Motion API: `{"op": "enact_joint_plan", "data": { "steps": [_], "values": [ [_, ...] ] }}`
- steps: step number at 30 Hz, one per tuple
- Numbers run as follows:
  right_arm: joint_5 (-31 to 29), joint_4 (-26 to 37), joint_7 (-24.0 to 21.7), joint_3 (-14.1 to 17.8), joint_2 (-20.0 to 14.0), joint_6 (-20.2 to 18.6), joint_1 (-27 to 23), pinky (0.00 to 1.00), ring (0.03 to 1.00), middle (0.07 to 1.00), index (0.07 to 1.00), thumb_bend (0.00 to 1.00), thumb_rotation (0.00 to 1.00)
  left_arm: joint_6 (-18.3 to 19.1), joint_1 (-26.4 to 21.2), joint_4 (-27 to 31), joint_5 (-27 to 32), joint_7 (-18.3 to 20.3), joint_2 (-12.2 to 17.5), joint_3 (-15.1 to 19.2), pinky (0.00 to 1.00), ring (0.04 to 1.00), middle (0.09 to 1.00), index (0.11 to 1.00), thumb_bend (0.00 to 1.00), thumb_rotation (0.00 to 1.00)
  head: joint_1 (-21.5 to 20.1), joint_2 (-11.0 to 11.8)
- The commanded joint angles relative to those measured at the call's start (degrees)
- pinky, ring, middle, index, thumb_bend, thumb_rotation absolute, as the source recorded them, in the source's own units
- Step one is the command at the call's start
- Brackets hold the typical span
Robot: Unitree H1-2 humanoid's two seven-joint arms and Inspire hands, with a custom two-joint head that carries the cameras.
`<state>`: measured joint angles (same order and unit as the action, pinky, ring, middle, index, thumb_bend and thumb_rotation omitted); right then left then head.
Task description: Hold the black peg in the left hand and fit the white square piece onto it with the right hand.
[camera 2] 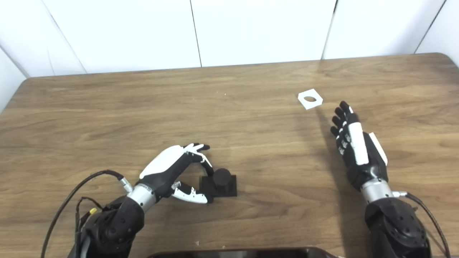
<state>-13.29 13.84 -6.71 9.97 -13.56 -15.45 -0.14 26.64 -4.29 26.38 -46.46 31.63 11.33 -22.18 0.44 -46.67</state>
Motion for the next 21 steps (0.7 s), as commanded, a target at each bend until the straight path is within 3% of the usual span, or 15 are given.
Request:
{"op": "enact_joint_plan", "data": {
  "steps": [1,4,9,11,15,21],
  "values": [
    [0.9,2.3,0.2,0.3,-1.8,2.2,-4.9,1.00,1.000,1.000,0.981,0.63,0.66,0.1,-0.4,1.2,-0.8,-0.3,-0.3,0.5,1.00,1.000,0.955,0.494,0.49,0.07,0.1,0.0],
    [2.0,2.1,-0.5,0.1,-3.6,2.0,-7.9,1.00,1.000,1.000,0.985,0.63,0.62,-0.1,-0.4,1.0,-0.8,-0.6,-0.3,0.5,1.00,1.000,0.955,0.494,0.49,0.07,0.0,-0.2],
    [7.0,1.3,0.1,-1.7,-7.0,-1.8,-13.0,1.00,1.000,0.993,0.964,0.66,0.60,-0.2,-0.6,1.0,-0.9,-0.6,-0.5,0.4,1.00,1.000,0.954,0.494,0.49,0.08,-0.1,-0.1],
    [9.1,0.5,0.2,-2.5,-8.0,-2.4,-14.5,0.96,0.994,0.974,0.923,0.69,0.56,-0.2,-0.6,1.1,-1.1,-0.5,-0.5,0.2,1.00,1.000,0.955,0.494,0.49,0.08,-0.1,0.0],
    [18.9,-2.3,-1.1,-7.4,-14.0,-3.5,-18.5,0.94,0.951,0.935,0.865,0.70,0.48,-0.2,-0.6,0.9,-1.5,-0.3,-0.7,0.1,1.00,1.000,0.956,0.494,0.49,0.08,0.0,0.5],
    [30.5,-7.2,-4.5,-14.7,-21.6,-3.8,-23.4,0.96,0.998,0.975,0.815,0.78,0.46,-0.3,-0.3,0.8,-1.5,-0.3,-0.7,0.2,1.00,1.000,0.956,0.494,0.49,0.07,-0.5,1.2]
  ]
}}
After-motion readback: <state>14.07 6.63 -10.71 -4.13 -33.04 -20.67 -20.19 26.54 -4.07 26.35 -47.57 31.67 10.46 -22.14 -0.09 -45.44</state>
